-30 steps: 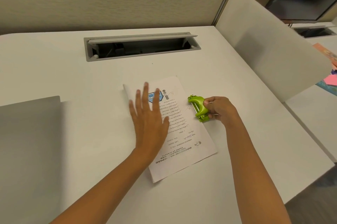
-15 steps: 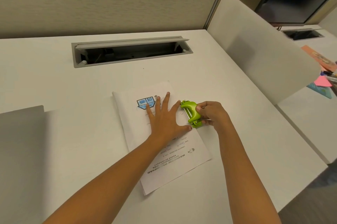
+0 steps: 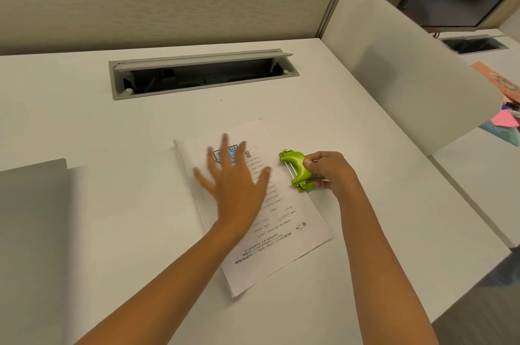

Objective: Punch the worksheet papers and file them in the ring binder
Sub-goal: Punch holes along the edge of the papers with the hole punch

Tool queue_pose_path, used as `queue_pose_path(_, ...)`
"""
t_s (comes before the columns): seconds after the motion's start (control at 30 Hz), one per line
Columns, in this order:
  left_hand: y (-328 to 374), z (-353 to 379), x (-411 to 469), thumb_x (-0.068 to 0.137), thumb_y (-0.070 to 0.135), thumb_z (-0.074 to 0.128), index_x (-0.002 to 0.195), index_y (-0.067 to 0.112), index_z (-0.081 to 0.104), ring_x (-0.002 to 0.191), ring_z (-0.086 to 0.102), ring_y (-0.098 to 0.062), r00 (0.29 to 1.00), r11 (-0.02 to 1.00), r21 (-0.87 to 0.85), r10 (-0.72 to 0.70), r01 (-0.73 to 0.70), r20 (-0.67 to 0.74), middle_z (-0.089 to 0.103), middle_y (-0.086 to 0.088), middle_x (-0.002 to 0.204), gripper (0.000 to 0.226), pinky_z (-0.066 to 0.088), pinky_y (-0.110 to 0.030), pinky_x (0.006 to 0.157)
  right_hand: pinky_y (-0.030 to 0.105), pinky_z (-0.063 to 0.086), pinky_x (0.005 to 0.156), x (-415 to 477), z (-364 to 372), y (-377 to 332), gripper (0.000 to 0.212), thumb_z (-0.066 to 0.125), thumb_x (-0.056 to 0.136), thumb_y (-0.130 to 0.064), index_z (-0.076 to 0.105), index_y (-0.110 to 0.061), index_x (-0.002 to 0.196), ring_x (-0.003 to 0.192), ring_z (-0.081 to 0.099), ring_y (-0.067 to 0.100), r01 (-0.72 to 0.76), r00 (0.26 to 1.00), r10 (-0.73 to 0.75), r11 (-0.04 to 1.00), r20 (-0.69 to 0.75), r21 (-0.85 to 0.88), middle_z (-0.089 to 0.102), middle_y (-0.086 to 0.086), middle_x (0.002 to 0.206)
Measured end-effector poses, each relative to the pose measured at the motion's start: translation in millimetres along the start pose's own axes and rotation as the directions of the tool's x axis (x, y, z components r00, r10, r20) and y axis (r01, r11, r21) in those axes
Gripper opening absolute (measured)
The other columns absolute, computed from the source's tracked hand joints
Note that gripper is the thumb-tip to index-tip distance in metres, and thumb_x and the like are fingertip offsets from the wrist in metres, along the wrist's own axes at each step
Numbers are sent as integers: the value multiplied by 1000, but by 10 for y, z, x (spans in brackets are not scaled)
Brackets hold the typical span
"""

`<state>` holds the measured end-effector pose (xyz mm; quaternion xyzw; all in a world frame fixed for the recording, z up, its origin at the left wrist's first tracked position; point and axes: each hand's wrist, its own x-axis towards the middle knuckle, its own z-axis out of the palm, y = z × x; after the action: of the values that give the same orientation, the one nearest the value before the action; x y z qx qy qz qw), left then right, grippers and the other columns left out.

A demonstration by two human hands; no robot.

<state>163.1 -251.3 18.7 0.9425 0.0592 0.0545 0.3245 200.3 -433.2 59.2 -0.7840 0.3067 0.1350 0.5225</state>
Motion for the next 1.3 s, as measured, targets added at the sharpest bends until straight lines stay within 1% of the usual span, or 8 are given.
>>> queue_pose_path(0.07,-100,-186,-75,82,51,58,145,20,23,143,0,-38,970,969,62,-237,241,-58,1,-9,158,78,1,-63,109,34,54,65,1,2,-1,5,62,89,-6,63,-11,88,77,60,33,0,1000,0,1000,0,5,63,19,91)
queue_pose_path(0.13,-144,-349,-101,83,48,59,147,14,11,140,7,-41,897,897,72,-440,437,39,0,-15,155,87,15,-60,108,37,56,70,2,4,-2,6,62,89,-6,64,-11,88,78,61,34,2,1000,-2,1000,-2,0,63,19,91)
queue_pose_path(0.27,-98,-474,-100,89,34,57,147,5,4,129,28,-39,797,806,-53,-571,590,200,17,-20,146,84,35,-47,100,36,55,67,-10,9,-4,9,62,90,-6,63,-13,83,73,61,33,4,1000,-4,1000,3,0,63,20,91)
queue_pose_path(0.4,-109,-466,-67,94,12,43,132,-2,26,107,51,-37,796,746,-281,-542,604,269,39,-19,129,44,47,-41,81,45,55,81,-12,8,-6,10,62,89,-7,64,-14,82,78,61,34,-3,1000,3,1000,-8,-11,64,20,93)
queue_pose_path(0.53,-200,-447,-80,100,11,36,105,7,32,83,48,-25,835,747,-374,-491,550,247,46,-7,99,7,40,-34,67,35,53,67,-18,12,-12,11,62,90,-9,64,-16,82,78,60,32,-19,1000,19,1000,-16,-21,65,18,92)
queue_pose_path(0.8,-373,-322,-126,101,14,35,111,17,38,86,53,-22,864,676,-545,-447,496,232,51,1,103,11,41,-28,59,38,55,73,-16,13,-16,13,61,89,-7,64,-16,81,79,61,32,-31,999,30,999,-18,-16,65,17,92)
queue_pose_path(1.07,-465,-291,-143,100,15,35,126,16,40,94,53,-23,891,697,-560,-398,448,218,51,3,108,25,45,-35,79,31,52,60,-14,4,-23,18,62,89,-7,64,-18,75,71,60,30,-30,999,29,998,-31,-54,65,16,86)
queue_pose_path(1.3,-479,-275,-168,101,15,35,130,16,38,96,52,-24,893,706,-551,-399,445,210,51,0,111,29,47,-37,84,28,46,55,-9,-8,-59,22,61,87,-5,64,-18,71,72,56,29,-47,999,45,996,-27,-78,63,14,82)
